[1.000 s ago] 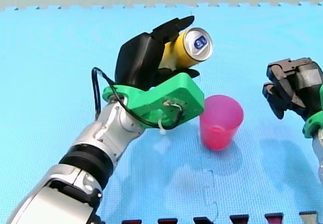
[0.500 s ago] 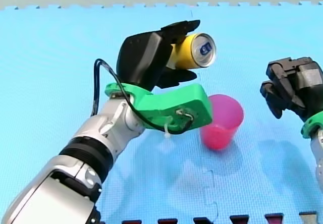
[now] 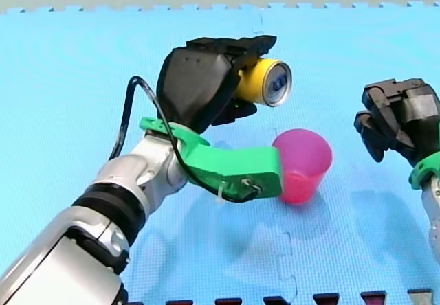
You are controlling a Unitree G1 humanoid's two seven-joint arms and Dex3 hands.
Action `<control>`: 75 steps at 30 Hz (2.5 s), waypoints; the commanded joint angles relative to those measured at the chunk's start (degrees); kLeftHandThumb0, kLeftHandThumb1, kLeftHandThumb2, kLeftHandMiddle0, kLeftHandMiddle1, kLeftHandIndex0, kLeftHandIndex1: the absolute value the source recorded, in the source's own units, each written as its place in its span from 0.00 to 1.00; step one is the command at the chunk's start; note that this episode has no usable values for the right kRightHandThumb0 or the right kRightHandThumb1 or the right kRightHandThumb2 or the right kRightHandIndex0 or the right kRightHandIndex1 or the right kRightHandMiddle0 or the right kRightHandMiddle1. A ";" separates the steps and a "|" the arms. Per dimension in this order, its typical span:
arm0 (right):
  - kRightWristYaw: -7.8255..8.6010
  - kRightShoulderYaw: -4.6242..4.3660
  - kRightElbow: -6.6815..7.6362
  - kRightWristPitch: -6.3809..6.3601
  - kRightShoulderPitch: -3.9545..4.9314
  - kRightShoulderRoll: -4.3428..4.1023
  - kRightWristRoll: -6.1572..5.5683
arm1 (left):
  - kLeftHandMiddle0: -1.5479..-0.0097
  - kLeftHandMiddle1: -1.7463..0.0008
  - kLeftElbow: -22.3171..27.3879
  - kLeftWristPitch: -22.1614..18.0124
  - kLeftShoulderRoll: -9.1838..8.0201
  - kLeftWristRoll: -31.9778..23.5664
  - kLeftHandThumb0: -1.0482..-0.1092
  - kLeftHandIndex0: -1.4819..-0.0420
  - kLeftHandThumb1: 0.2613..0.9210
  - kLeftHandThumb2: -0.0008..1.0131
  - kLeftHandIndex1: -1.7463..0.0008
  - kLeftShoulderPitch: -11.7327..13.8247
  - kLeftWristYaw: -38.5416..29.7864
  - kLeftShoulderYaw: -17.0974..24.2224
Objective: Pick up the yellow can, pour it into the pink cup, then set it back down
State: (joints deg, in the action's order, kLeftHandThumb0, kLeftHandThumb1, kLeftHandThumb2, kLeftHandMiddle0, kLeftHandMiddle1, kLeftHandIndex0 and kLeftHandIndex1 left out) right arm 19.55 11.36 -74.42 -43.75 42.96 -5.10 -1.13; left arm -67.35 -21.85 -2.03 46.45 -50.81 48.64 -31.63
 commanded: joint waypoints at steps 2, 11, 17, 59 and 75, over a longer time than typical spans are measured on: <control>0.49 0.42 -0.05 0.41 0.06 -0.10 -0.55 | 0.22 0.98 0.49 0.37 -0.51 0.01 0.78 0.28 0.88 0.00 1.00 -0.57 0.58 -0.43; 0.02 0.39 -0.06 1.02 0.19 0.03 -0.39 | 0.20 0.97 0.58 0.15 -1.01 0.18 0.79 0.29 0.87 0.00 1.00 -0.63 1.29 -1.05; 1.07 0.88 -0.11 1.77 0.41 0.25 -1.12 | 0.19 0.96 0.34 1.08 -0.99 1.19 0.79 0.26 0.86 0.00 0.99 -0.99 2.73 -2.09; 2.43 2.53 0.23 3.20 0.27 0.04 -2.05 | 0.44 0.54 0.87 3.09 -1.52 0.12 0.83 0.42 0.92 0.00 0.74 1.14 5.45 -2.60; 0.94 2.05 0.50 2.94 0.21 0.04 -2.25 | 0.23 0.77 0.40 -8.34 -0.84 -11.16 0.72 0.23 0.92 0.00 0.98 6.57 7.33 7.62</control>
State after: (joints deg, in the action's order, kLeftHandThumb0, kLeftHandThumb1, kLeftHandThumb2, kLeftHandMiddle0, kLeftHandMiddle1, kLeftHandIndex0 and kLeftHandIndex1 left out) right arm 20.46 13.30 -74.06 -40.61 43.14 -4.87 -3.20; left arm -66.74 -29.31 -2.94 36.04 -44.35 55.17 -24.91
